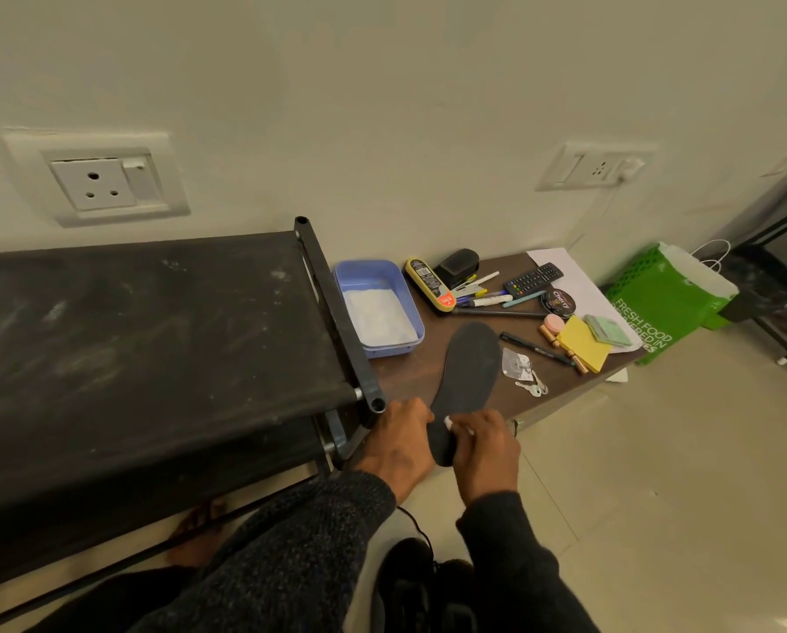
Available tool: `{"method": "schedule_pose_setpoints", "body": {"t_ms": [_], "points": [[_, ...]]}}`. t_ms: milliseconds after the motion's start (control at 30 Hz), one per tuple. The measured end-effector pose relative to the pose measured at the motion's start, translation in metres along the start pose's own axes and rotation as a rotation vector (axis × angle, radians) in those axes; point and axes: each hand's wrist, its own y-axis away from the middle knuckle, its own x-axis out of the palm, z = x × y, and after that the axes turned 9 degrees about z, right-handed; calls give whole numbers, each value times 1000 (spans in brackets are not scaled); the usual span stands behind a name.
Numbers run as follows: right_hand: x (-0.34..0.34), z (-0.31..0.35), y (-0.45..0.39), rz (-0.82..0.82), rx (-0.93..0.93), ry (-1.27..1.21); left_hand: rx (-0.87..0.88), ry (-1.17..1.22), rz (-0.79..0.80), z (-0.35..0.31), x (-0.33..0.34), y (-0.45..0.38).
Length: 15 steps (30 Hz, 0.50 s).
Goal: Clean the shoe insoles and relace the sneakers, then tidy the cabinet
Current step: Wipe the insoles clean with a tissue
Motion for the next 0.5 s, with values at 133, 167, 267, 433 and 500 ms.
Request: {"method": "schedule_pose_setpoints", "body": {"t_ms": [133,167,267,433,500], "points": [[-3,2,-41,59,87,1,-20,61,9,0,-1,2],[-1,2,-35,55,65,7,-26,82,8,0,-1,3],[1,5,11,58,-90,34,-21,106,8,-1,-1,1],[-12,-4,-4,187,-199,104,-6,59,-9,1,2,-1],[-13,-1,-30,189,-149,115,0,54,-11,1,3,-3]]}}
